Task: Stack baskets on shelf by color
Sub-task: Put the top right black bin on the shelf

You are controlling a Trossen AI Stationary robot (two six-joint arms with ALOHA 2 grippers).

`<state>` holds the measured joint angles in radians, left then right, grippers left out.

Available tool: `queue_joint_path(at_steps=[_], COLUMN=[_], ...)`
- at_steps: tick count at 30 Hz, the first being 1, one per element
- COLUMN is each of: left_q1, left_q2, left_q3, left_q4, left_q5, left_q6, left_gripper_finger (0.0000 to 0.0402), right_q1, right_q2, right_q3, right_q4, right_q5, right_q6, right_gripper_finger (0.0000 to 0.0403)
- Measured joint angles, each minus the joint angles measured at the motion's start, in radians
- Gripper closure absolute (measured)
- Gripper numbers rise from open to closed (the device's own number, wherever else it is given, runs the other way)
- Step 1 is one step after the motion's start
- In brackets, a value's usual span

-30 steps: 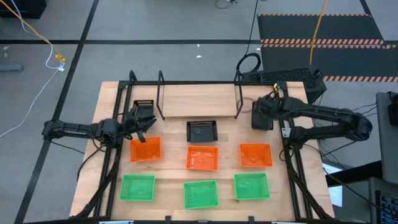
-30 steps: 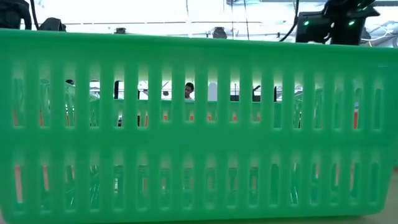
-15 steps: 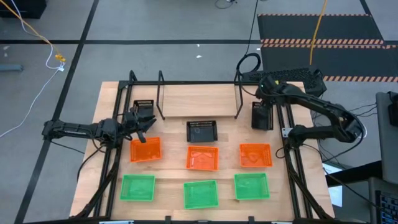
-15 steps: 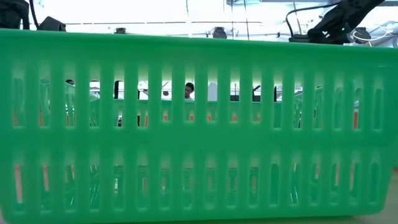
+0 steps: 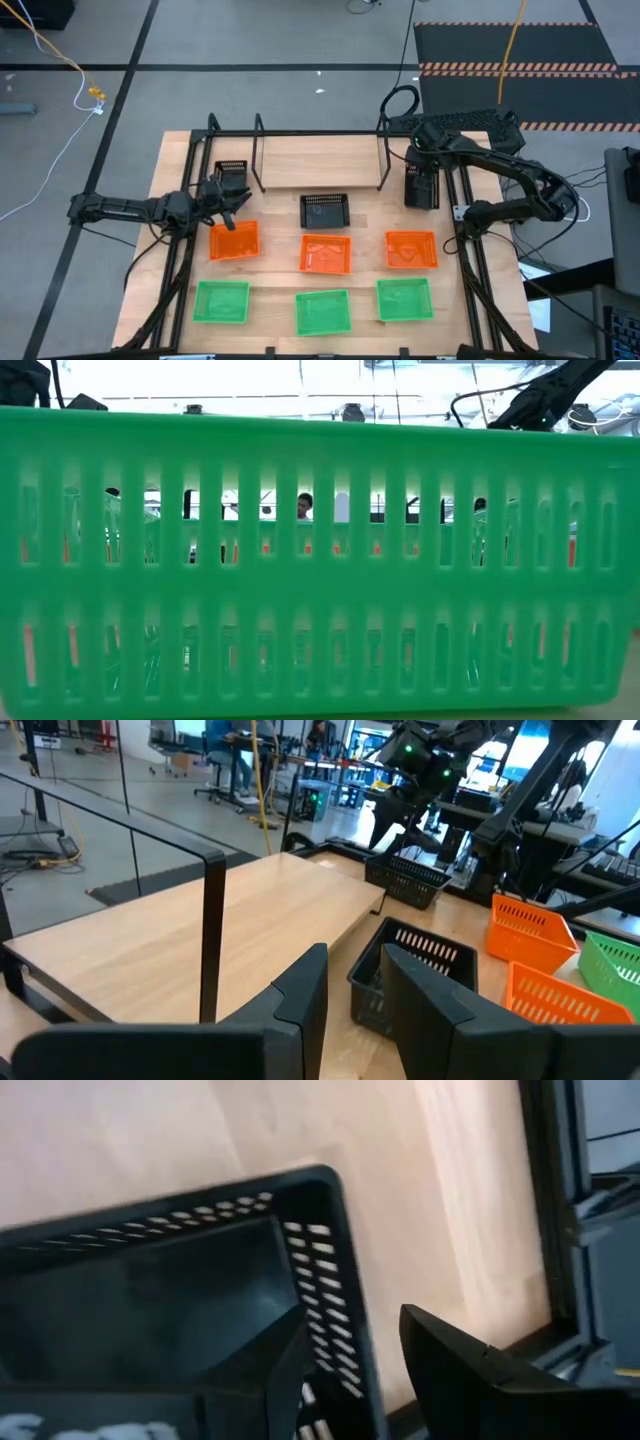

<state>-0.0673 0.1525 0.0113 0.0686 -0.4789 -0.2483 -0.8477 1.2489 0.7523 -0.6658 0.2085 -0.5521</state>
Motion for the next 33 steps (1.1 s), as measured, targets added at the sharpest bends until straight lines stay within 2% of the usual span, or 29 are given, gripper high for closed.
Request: queue_joint_path(at_steps=[10,15,19,23,30,33], left_q1=[0.0,0.0,0.0,0.0,0.0,0.0], left_q2=[0.0,0.0,0.0,0.0,0.0,0.0], left_q3=[0.0,0.0,0.0,0.0,0.0,0.0], left_q4=[-0.004,-0.004,-0.005,-0.005,-0.005,-0.006], left_q5=[0.001,0.002,0.002,0.002,0.002,0.002], left_q6=[0.001,-0.001,0.0,0.003,0.007,0.006], left_gripper_finger=[0.0304,0.0304,0.0304,0.0304,0.0304,0.0304], right_q1=[-0.036,-0.043,-0.043,-0.043,-0.034,-0.025], right_q2=[0.034,0.063,0.054,0.02,-0.117,-0.203], right_q3=[-0.004,-0.005,-0.005,-0.005,-0.004,0.01], right_q4=[0.027,0.045,0.046,0.02,-0.07,-0.161], right_q5=[-0.003,-0.003,-0.001,0.0,0.001,0.039], right_q6=[-0.01,-0.006,-0.007,-0.017,-0.012,-0.004], right_gripper_finger=[0.0255,0.0286,0.0328,0.0388,0.0397,0.0399])
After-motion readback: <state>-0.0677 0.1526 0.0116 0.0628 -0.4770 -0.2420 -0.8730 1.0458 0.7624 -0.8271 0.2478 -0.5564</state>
